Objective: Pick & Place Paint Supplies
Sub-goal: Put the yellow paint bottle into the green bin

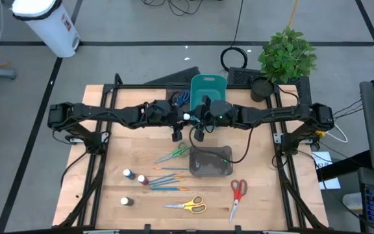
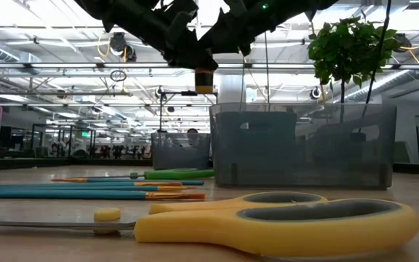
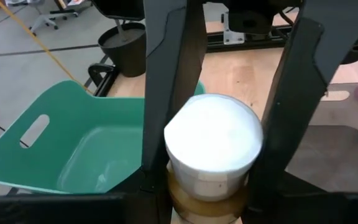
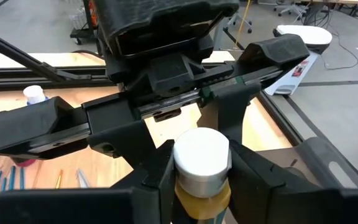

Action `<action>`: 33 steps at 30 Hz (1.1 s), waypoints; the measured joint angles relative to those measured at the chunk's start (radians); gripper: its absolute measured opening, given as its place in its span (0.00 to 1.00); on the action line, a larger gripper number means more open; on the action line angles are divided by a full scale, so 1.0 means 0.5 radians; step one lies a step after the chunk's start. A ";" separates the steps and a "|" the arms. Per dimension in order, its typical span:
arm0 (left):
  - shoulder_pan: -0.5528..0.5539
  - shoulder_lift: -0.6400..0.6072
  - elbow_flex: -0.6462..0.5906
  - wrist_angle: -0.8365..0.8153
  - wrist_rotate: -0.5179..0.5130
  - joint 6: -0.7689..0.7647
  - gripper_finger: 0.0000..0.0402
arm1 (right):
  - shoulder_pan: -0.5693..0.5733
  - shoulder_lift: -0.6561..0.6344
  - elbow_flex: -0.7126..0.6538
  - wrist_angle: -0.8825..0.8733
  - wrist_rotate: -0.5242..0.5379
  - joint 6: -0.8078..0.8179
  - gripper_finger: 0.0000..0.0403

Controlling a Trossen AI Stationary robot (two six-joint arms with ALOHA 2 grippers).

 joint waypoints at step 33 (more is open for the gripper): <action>0.359 -0.613 -0.328 0.019 0.104 -0.113 0.74 | -0.438 -0.448 -0.061 -0.033 0.004 -0.111 0.26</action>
